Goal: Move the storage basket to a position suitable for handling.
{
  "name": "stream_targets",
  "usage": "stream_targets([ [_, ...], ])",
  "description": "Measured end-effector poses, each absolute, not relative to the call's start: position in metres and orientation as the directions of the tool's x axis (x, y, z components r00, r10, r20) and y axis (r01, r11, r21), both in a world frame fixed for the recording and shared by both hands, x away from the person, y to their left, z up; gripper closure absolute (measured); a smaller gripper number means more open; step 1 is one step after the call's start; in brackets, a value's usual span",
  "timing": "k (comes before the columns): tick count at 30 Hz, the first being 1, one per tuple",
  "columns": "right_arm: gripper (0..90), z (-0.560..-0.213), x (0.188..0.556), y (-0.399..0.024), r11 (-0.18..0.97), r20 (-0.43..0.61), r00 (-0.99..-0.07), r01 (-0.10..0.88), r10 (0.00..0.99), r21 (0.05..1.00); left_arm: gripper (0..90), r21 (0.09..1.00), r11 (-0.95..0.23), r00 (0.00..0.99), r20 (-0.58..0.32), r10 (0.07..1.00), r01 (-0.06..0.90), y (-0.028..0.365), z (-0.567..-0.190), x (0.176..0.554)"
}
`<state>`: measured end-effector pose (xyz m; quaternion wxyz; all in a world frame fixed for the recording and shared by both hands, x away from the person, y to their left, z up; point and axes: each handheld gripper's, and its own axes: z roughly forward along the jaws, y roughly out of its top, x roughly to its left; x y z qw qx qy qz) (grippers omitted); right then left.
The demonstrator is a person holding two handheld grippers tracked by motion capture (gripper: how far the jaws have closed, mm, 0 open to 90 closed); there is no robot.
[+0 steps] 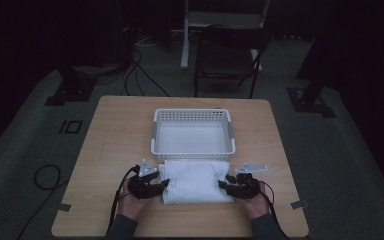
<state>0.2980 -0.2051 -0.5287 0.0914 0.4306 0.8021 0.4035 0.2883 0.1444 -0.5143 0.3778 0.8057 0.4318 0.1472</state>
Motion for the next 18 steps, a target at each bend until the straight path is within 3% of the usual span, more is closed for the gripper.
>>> stream_targets([
  [18, 53.8, -0.524, 0.308, -0.191, 0.324, 0.145, -0.598, 0.603, 0.788, 0.728, 45.3, 0.748, -0.321, 0.564, -0.085, 0.821, 0.58, 0.152, -0.513, 0.303],
])
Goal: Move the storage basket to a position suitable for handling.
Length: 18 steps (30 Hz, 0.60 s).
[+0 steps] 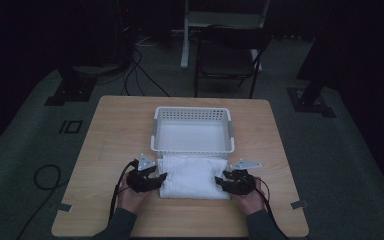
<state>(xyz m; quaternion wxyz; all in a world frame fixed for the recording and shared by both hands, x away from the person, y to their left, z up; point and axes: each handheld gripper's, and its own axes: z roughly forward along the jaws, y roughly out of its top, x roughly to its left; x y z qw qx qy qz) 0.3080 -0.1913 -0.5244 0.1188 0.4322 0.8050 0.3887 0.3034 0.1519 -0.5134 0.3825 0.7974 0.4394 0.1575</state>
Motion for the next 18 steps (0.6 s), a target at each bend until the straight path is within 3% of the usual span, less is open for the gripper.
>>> stream_targets([
  [5, 51.8, -0.518, 0.305, -0.192, 0.337, 0.11, -0.599, 0.582, 0.793, 0.74, 40.3, 0.774, -0.3, 0.564, -0.088, 0.821, 0.558, 0.159, -0.507, 0.302],
  [18, 39.9, -0.488, 0.299, -0.192, 0.311, 0.072, -0.592, 0.518, 0.803, 0.797, 37.7, 0.82, -0.219, 0.546, -0.131, 0.827, 0.529, 0.174, -0.484, 0.296],
])
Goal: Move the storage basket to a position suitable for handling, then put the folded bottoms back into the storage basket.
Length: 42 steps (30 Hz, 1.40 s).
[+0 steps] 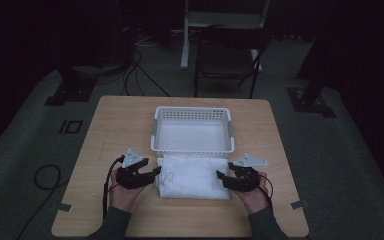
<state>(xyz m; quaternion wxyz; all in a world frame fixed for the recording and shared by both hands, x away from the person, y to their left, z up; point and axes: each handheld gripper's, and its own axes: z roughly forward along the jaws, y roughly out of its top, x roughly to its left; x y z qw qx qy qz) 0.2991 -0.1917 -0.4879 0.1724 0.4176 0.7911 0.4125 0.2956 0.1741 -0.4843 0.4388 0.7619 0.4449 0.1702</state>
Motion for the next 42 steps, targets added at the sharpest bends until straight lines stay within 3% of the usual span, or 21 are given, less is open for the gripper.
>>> stream_targets([
  [4, 36.7, -0.487, 0.299, -0.191, 0.306, 0.075, -0.593, 0.516, 0.802, 0.8, 32.4, 0.824, -0.211, 0.551, -0.14, 0.823, 0.526, 0.171, -0.48, 0.294],
  [9, 22.0, -0.49, 0.303, -0.189, 0.303, 0.089, -0.582, 0.541, 0.808, 0.784, 28.5, 0.822, -0.208, 0.556, -0.151, 0.817, 0.53, 0.164, -0.48, 0.296],
  [14, 13.8, -0.494, 0.304, -0.184, 0.331, 0.061, -0.583, 0.541, 0.81, 0.773, 22.8, 0.809, -0.187, 0.542, -0.184, 0.82, 0.557, 0.159, -0.483, 0.3],
  [22, 11.2, -0.502, 0.308, -0.179, 0.329, 0.06, -0.576, 0.547, 0.815, 0.77, 15.4, 0.788, -0.169, 0.544, -0.236, 0.805, 0.592, 0.152, -0.492, 0.304],
  [32, 10.9, -0.518, 0.316, -0.177, 0.336, 0.061, -0.53, 0.618, 0.846, 0.711, 12.6, 0.761, -0.236, 0.536, -0.169, 0.827, 0.605, 0.134, -0.51, 0.307],
  [39, 10.9, -0.526, 0.321, -0.182, 0.288, 0.154, -0.52, 0.669, 0.84, 0.685, 4.7, 0.751, -0.246, 0.537, -0.167, 0.827, 0.612, 0.134, -0.527, 0.312],
  [42, 10.5, -0.53, 0.324, -0.184, 0.268, 0.19, -0.515, 0.686, 0.836, 0.677, 2.3, 0.738, -0.223, 0.529, -0.208, 0.822, 0.637, 0.135, -0.535, 0.316],
])
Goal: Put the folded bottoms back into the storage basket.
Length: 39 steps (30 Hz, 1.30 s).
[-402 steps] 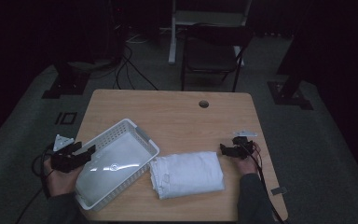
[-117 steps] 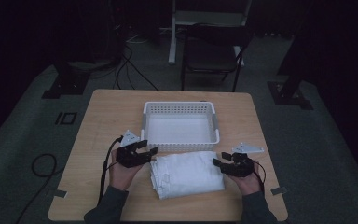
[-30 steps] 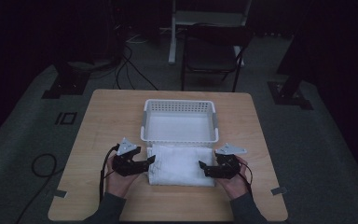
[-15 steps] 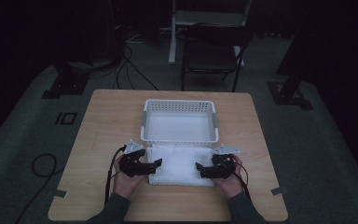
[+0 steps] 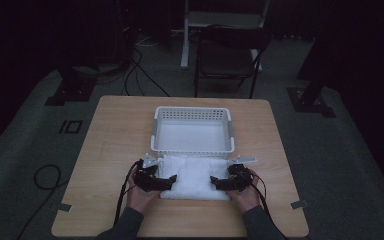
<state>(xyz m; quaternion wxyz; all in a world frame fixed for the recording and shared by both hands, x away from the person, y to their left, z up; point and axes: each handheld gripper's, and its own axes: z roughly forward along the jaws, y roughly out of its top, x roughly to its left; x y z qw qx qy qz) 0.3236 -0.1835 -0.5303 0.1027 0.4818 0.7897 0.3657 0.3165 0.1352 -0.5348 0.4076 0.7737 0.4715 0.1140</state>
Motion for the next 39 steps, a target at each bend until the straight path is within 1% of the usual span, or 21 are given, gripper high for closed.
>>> stream_targets([
  [5, 10.2, -0.535, 0.327, -0.187, 0.235, 0.244, -0.499, 0.715, 0.832, 0.659, 1.5, 0.726, -0.196, 0.521, -0.253, 0.815, 0.66, 0.137, -0.542, 0.321],
  [10, 10.2, -0.539, 0.329, -0.19, 0.208, 0.294, -0.49, 0.735, 0.82, 0.645, 0.3, 0.71, -0.153, 0.506, -0.317, 0.802, 0.687, 0.141, -0.549, 0.324],
  [13, 10.2, -0.543, 0.332, -0.193, 0.186, 0.337, -0.484, 0.751, 0.807, 0.633, 0.2, 0.707, -0.144, 0.505, -0.333, 0.796, 0.693, 0.142, -0.55, 0.324],
  [16, 10.3, -0.546, 0.333, -0.196, 0.161, 0.378, -0.476, 0.765, 0.794, 0.624, 0.0, 0.688, -0.121, 0.495, -0.377, 0.783, 0.715, 0.144, -0.554, 0.327],
  [26, 10.2, -0.546, 0.327, -0.198, 0.142, 0.371, -0.45, 0.77, 0.812, 0.622, 0.0, 0.688, -0.125, 0.495, -0.37, 0.786, 0.714, 0.144, -0.554, 0.325],
  [33, 9.7, -0.543, 0.32, -0.194, 0.152, 0.31, -0.442, 0.745, 0.842, 0.649, 0.0, 0.694, -0.118, 0.496, -0.374, 0.784, 0.71, 0.145, -0.555, 0.325],
  [35, 9.7, -0.544, 0.321, -0.195, 0.143, 0.329, -0.438, 0.754, 0.837, 0.641, 0.0, 0.694, -0.118, 0.496, -0.375, 0.783, 0.71, 0.145, -0.555, 0.325],
  [37, 9.9, -0.547, 0.324, -0.2, 0.121, 0.38, -0.438, 0.769, 0.814, 0.628, 0.0, 0.695, -0.12, 0.501, -0.376, 0.779, 0.709, 0.145, -0.555, 0.325],
  [39, 12.9, -0.547, 0.326, -0.201, 0.13, 0.394, -0.456, 0.768, 0.798, 0.627, 0.0, 0.695, -0.122, 0.506, -0.379, 0.775, 0.708, 0.145, -0.555, 0.325],
])
